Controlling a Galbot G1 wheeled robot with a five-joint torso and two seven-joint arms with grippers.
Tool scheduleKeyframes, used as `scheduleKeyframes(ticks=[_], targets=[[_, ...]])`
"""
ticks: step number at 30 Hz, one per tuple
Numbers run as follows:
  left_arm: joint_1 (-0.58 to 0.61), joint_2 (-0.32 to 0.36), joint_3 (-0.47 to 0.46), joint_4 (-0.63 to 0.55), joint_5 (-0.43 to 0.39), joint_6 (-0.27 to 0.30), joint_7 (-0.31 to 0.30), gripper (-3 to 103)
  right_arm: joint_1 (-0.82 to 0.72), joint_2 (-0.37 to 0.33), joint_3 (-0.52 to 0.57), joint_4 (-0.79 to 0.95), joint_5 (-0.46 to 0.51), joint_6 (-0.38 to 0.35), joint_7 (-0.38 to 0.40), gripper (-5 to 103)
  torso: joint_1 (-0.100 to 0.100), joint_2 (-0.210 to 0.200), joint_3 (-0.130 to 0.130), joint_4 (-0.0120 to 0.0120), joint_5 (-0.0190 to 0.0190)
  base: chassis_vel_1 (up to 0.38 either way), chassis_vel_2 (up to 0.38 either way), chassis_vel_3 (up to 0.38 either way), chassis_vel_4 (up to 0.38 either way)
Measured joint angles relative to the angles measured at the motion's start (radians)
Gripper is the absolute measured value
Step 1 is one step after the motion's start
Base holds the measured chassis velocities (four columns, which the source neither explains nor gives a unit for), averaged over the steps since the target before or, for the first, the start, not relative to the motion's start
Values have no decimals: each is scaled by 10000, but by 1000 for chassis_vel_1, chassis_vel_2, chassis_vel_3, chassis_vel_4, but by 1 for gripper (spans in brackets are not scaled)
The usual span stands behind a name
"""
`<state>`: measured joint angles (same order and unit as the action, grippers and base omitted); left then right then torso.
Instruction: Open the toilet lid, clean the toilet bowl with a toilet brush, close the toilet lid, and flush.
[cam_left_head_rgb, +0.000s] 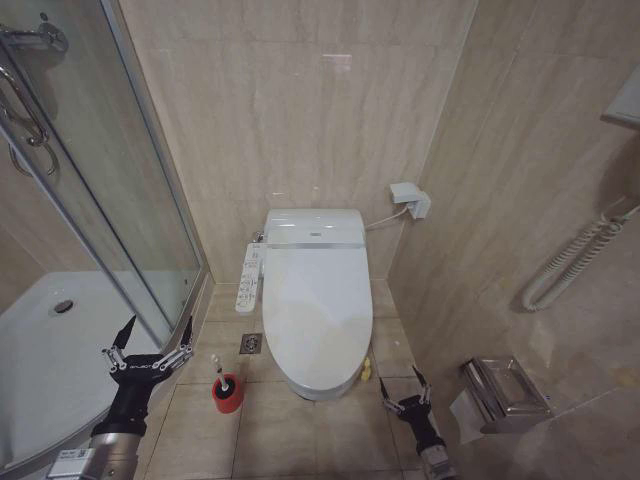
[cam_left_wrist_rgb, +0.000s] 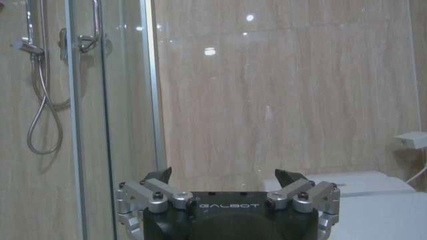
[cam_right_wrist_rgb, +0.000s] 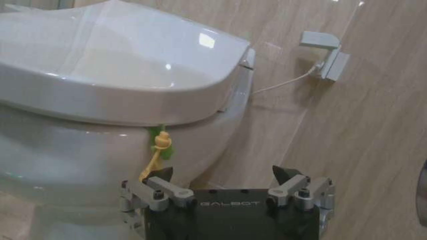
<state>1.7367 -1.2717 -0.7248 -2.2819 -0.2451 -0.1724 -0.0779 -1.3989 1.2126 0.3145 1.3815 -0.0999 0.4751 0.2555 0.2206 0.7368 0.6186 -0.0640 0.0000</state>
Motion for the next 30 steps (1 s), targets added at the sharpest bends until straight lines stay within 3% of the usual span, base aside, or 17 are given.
scheduleKeyframes(ticks=[30], targets=[[0, 0, 0, 0, 0, 0, 0, 100, 982, 966, -667, -1066, -452, 45, 214, 100, 1, -1, 0, 1, -1, 0, 0, 0, 0]])
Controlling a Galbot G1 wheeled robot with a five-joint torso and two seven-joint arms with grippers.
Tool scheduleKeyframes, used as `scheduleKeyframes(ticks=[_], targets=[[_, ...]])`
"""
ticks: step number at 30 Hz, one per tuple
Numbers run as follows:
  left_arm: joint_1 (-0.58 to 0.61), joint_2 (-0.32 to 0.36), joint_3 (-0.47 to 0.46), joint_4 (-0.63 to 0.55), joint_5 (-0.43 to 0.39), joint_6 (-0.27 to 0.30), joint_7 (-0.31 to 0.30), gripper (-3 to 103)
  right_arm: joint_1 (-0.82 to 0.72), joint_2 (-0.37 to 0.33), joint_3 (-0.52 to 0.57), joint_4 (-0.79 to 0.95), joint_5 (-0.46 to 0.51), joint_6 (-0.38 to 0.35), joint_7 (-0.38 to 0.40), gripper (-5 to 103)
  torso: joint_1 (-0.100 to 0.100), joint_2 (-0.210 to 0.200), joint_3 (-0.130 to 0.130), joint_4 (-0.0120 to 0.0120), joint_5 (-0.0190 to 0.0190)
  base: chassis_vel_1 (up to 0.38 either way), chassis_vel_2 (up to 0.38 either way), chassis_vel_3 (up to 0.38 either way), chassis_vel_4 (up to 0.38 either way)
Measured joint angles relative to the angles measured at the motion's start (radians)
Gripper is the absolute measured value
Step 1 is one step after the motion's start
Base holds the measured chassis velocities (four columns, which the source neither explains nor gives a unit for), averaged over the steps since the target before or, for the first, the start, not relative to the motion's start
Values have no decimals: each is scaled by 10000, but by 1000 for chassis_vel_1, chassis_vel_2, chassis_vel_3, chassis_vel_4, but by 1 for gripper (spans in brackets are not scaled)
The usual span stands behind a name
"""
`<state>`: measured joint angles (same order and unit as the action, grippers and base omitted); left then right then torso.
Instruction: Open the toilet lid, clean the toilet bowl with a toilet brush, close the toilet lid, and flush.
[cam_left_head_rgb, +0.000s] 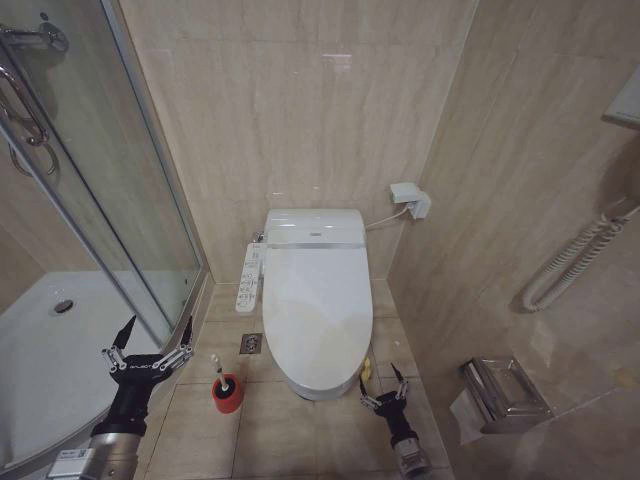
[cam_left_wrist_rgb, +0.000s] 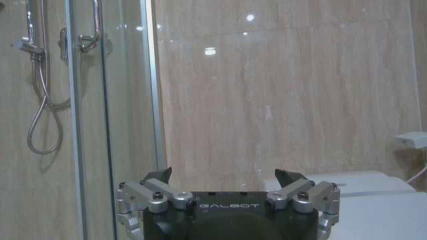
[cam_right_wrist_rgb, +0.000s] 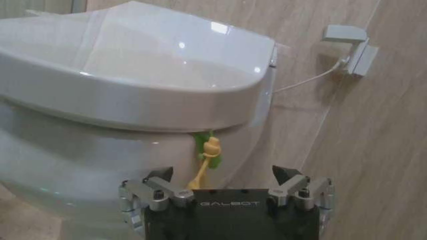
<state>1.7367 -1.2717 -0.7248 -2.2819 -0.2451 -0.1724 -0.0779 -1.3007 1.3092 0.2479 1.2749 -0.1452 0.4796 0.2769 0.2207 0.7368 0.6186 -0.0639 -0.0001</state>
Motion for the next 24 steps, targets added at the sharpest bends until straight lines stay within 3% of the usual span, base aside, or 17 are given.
scheduleKeyframes(ticks=[24], targets=[[0, 0, 0, 0, 0, 0, -1, 100, 1212, 737, 128, -1482, -273, 323, 126, 98, -1, 1, 0, -12, -9, 0, 0, 0, 0]])
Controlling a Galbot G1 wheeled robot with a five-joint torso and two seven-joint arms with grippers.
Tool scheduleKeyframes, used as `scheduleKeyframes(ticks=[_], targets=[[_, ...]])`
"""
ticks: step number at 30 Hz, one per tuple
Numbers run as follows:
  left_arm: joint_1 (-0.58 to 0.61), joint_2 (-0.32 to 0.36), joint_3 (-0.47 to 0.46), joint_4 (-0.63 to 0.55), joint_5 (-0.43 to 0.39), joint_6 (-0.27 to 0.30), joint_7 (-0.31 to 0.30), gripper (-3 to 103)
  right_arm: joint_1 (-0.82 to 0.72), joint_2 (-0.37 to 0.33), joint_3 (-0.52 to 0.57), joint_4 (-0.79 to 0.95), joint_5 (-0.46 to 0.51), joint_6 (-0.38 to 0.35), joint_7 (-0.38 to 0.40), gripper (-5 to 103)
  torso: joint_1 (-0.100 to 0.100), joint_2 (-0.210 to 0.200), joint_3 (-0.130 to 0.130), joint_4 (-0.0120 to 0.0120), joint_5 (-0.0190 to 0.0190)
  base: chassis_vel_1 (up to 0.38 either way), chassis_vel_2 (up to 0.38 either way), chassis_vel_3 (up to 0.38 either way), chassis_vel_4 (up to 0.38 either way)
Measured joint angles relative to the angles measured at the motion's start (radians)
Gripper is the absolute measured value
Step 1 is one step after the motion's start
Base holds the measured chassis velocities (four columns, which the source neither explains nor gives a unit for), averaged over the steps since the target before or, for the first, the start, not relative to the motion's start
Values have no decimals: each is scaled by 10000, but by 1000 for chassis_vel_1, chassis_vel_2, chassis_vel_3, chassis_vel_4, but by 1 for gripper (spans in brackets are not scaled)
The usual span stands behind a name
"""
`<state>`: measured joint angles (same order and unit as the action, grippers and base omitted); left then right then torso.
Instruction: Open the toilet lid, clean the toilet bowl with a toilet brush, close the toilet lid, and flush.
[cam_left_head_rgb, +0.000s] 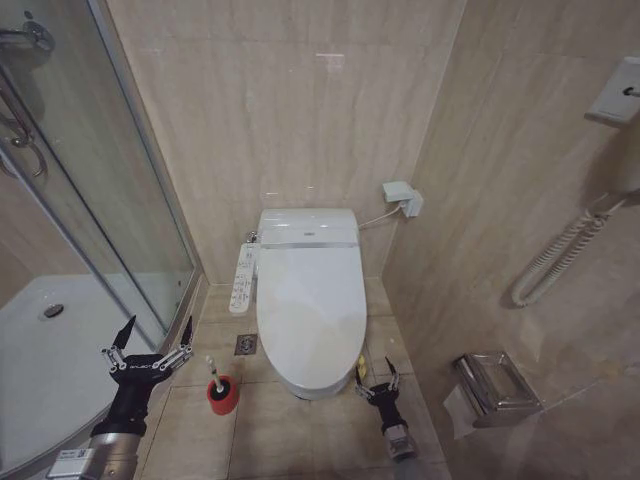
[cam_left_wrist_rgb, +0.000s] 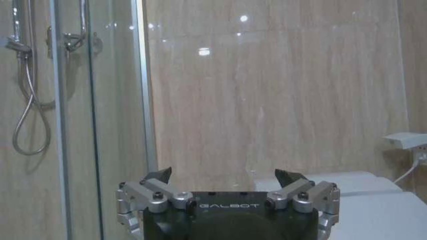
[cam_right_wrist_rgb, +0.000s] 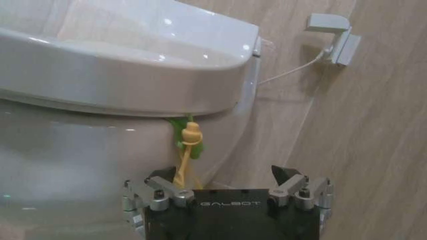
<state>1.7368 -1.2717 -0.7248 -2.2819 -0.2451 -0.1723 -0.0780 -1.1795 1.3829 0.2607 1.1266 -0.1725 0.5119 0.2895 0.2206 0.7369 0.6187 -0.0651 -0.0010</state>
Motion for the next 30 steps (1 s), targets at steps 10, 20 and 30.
scheduleKeyframes(ticks=[10, 20, 30], targets=[[0, 0, 0, 0, 0, 0, 1, 100, 478, 290, 92, -642, -153, 193, 27, 98, 0, 0, 0, 2, 6, 0, 0, 0, 0], [0, 0, 0, 0, 0, 0, 1, 100, 783, 440, 88, -902, -183, 201, 29, 76, 1, -1, 0, 11, 10, 0, 0, 0, 0], [-1, 0, 0, 0, 0, 0, 0, 100, 834, 351, 79, -864, -202, 343, -71, 50, 3, -1, 0, 23, 19, 0, 0, 0, 0]])
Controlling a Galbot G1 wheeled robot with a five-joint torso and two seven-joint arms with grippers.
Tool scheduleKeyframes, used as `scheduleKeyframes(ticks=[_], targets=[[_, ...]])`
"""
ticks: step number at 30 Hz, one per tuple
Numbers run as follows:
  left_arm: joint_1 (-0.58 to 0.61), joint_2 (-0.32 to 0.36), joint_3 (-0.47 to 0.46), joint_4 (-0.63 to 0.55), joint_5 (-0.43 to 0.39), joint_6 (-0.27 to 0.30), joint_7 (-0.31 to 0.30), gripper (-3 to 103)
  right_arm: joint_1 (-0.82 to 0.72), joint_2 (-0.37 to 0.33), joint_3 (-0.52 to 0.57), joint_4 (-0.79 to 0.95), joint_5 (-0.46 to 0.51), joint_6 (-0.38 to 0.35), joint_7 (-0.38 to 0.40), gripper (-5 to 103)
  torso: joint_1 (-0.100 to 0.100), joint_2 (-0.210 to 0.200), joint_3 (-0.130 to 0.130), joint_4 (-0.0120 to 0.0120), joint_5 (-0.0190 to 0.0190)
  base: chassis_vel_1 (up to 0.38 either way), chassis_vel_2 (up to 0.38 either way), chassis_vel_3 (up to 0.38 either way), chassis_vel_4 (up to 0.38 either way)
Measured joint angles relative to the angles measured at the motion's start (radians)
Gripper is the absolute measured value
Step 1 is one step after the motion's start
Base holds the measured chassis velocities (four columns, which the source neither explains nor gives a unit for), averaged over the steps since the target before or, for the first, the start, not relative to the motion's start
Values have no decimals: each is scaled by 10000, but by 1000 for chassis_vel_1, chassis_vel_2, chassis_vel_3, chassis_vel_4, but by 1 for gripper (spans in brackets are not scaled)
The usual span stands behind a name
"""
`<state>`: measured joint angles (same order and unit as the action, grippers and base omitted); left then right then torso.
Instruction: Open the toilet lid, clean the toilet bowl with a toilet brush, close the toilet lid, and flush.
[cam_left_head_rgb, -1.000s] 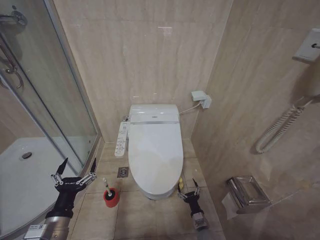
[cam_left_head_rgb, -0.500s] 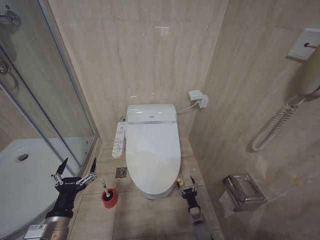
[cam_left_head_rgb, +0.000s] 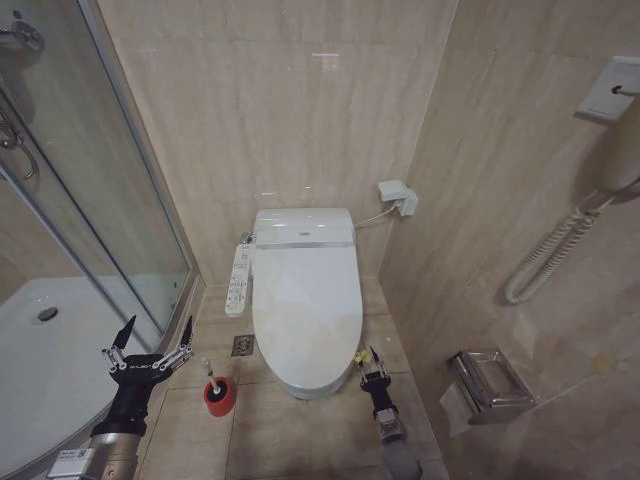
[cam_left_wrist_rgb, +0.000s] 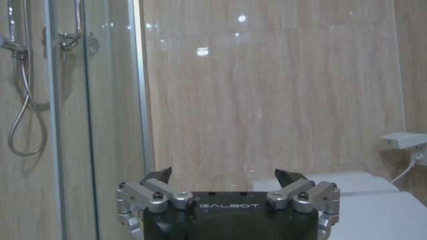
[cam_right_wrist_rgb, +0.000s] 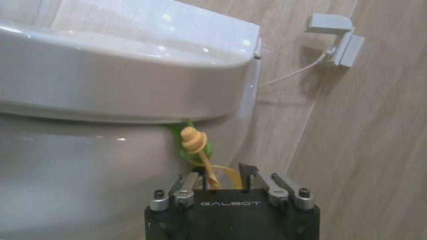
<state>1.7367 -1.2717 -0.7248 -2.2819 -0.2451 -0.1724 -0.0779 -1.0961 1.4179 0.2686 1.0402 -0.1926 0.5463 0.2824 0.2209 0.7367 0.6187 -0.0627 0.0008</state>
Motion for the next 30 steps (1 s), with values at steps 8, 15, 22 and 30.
scheduleKeyframes(ticks=[8, 15, 22, 30], targets=[[0, 0, 0, 0, 0, 0, 0, 100, -128, -115, 3, 264, 23, 7, -37, 23, 0, 0, -1, -3, 2, 0, 0, 0, 0], [1, 0, 0, 0, 0, 0, 0, 100, -351, -254, 174, 702, 272, -81, 119, 3, 0, 0, -1, -4, -3, 0, 0, 0, 0], [0, 0, 0, 0, 0, 0, 0, 100, -703, -423, 516, 1972, 853, -608, 447, 3, -1, 0, 0, -2, -2, 0, 0, 0, 0], [0, 0, 0, 0, 0, 0, 0, 100, -1171, -508, 833, 3241, 1503, -1103, 767, 3, -2, -1, 0, -9, -2, 0, 0, 0, 0]])
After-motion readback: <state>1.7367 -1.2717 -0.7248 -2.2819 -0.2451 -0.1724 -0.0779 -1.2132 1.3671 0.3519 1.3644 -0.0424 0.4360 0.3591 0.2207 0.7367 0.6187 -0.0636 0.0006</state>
